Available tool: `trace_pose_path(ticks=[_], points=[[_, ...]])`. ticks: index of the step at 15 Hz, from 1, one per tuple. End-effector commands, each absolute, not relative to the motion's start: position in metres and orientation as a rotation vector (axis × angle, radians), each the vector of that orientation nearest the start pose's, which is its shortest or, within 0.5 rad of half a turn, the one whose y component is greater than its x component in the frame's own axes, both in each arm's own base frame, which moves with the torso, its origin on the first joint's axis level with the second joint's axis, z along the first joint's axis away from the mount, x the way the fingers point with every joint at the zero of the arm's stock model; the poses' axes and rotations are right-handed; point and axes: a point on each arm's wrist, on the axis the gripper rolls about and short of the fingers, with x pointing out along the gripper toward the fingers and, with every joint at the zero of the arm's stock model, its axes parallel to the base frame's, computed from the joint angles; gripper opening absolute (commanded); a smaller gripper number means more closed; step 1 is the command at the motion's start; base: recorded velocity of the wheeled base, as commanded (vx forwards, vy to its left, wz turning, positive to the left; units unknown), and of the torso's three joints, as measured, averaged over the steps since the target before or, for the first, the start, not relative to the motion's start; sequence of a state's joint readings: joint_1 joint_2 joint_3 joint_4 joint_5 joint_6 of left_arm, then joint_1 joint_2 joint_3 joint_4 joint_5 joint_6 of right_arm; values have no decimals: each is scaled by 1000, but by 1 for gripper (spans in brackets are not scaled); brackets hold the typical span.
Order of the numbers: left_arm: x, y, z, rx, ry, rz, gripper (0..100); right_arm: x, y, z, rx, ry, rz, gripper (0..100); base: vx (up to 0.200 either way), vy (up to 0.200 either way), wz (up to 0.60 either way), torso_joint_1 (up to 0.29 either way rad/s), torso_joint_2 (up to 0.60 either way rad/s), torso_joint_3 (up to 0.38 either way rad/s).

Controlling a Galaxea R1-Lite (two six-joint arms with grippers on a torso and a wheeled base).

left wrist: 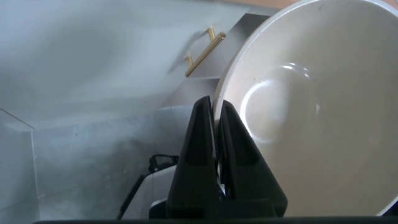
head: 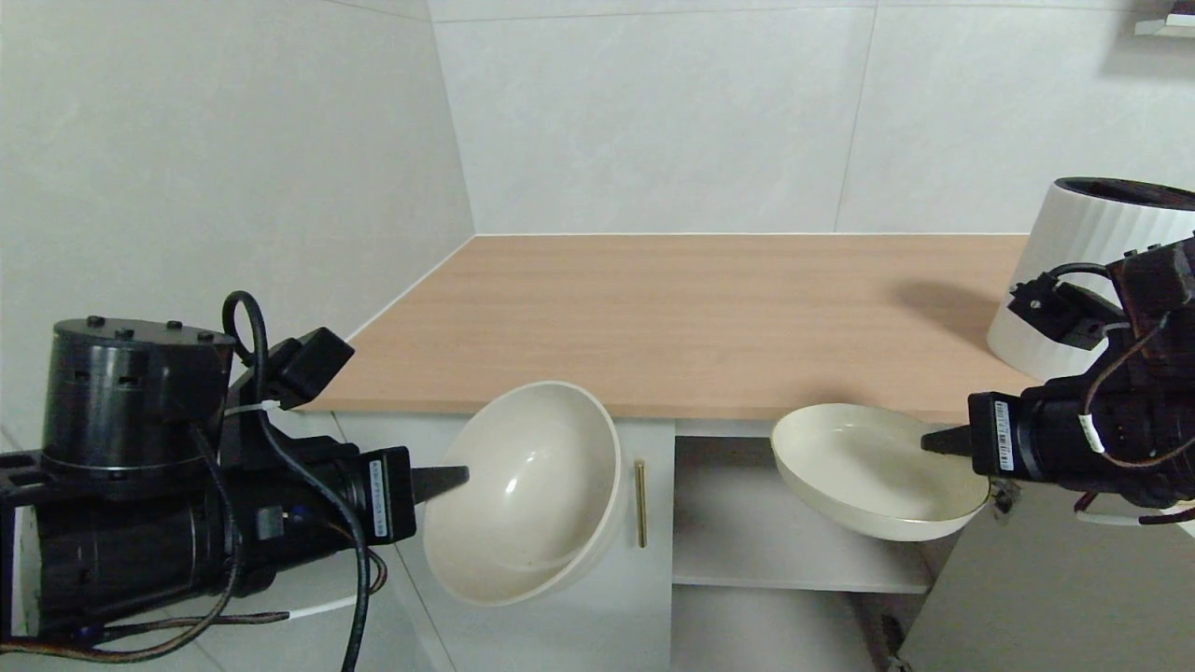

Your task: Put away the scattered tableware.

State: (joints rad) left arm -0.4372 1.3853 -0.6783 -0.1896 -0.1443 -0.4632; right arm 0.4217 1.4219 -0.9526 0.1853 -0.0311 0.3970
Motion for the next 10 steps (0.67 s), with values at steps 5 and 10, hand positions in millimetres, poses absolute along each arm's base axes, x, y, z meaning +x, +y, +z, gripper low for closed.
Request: trace_pose_path(ticks=[5,10], points=[[195,-95,185,-361,654,-432,0,210,93,216,226,726,239,0,0,0,0,-130,365,231],[196,-95,184,-360,656,-431,0,211,94,213,220,737,239,0,0,0,0,-148,463,312]])
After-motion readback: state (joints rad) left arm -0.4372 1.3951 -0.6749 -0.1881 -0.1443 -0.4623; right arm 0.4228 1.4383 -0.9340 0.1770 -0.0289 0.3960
